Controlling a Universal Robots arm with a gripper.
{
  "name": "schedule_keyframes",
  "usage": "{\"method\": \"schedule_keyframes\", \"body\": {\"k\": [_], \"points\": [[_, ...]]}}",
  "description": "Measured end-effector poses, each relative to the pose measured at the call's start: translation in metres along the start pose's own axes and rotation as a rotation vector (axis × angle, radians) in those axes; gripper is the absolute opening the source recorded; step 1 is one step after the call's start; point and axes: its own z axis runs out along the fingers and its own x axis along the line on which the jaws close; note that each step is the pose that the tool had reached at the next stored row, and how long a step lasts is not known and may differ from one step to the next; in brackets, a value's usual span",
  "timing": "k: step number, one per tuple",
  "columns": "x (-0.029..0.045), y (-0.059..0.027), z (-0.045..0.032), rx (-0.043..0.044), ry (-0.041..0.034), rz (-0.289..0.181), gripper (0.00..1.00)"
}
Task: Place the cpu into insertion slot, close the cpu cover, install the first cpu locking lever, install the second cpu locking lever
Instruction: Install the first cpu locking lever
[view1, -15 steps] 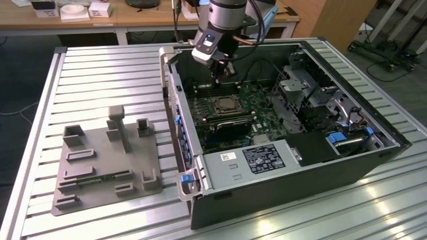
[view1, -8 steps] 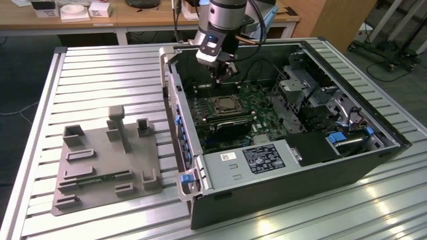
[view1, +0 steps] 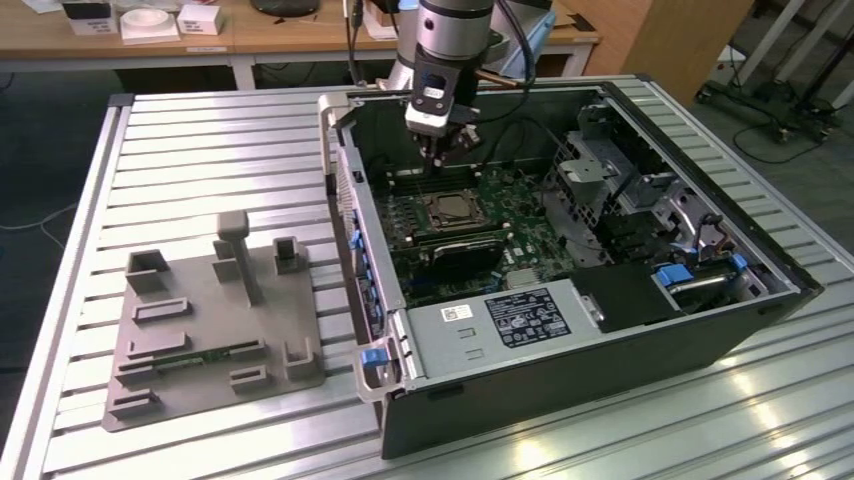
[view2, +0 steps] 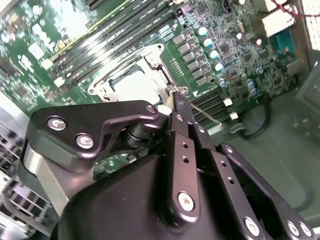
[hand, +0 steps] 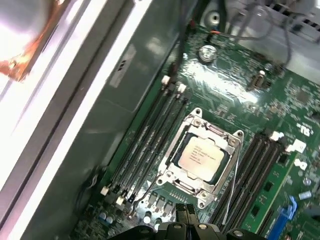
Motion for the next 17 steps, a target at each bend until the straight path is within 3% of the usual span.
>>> {"method": "schedule_keyframes", "body": {"k": [17], "points": [[0.0000, 0.0000, 0.0003, -0.0056, 0.0089, -0.286, 0.10]]}}
